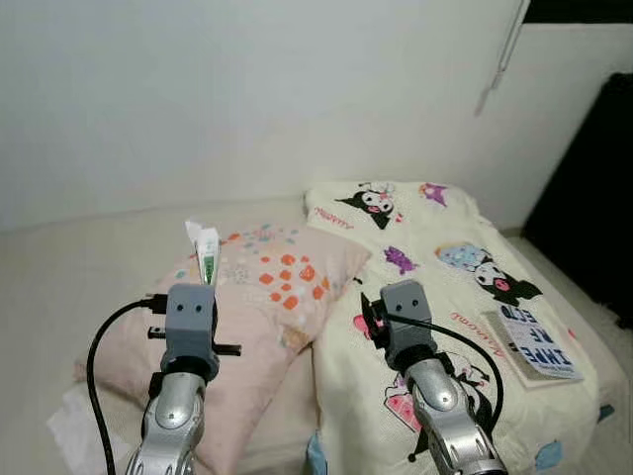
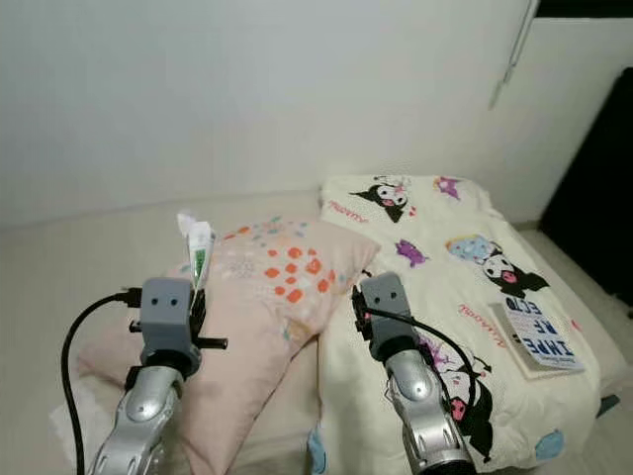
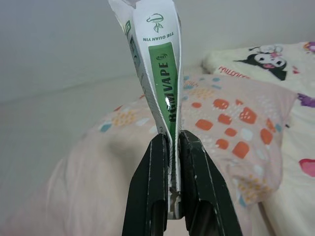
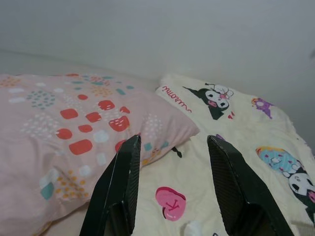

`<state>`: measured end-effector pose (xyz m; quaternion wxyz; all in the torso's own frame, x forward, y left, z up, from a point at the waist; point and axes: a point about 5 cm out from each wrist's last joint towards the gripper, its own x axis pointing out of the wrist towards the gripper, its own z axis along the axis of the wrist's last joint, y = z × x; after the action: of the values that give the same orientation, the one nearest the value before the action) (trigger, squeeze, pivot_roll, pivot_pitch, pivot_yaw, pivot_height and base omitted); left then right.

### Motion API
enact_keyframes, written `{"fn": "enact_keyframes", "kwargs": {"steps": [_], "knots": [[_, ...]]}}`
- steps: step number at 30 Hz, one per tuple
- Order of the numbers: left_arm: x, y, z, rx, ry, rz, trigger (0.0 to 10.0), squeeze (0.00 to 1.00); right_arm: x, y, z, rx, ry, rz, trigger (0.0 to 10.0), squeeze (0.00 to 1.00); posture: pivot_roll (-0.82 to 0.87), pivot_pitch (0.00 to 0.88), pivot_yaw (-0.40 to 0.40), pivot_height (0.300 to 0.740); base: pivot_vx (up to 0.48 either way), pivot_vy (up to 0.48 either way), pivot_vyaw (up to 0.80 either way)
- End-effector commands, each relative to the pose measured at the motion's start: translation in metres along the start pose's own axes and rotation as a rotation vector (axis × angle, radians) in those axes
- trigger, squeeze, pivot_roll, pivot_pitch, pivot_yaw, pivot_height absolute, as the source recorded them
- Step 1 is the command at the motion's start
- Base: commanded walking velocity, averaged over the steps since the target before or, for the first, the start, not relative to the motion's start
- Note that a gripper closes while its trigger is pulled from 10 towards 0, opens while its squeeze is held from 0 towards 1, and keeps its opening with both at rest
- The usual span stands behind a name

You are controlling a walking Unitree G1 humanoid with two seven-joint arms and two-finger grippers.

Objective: Clean up the room

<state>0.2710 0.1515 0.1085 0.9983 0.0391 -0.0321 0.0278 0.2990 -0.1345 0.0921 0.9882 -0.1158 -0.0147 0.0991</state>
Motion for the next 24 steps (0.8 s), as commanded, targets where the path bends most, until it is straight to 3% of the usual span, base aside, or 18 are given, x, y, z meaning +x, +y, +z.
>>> {"fn": "enact_keyframes", "kwargs": {"steps": [1, 12, 24], "knots": [[-0.002, 0.002, -0.001, -0.006, -0.003, 0.01, 10.0, 0.0, 0.0, 0.007, 0.001, 0.02, -0.009, 0.047, 10.0, 0.0, 0.03, 0.045, -0.046, 0.734, 0.0, 0.0, 0.0], [-0.009, 0.007, -0.023, 0.004, 0.081, 0.039, 10.0, 0.0, 0.001, 0.019, -0.026, -0.005, 0.152, 0.086, 10.0, 0.0, 0.03, 0.038, -0.049, 0.734, 0.0, 0.0, 0.0], [-0.015, 0.009, -0.034, 0.031, 0.11, 0.028, 10.0, 0.0, -0.001, 0.023, -0.037, -0.095, 0.187, 0.108, 10.0, 0.0, 0.03, 0.038, -0.049, 0.734, 0.0, 0.0, 0.0]]}}
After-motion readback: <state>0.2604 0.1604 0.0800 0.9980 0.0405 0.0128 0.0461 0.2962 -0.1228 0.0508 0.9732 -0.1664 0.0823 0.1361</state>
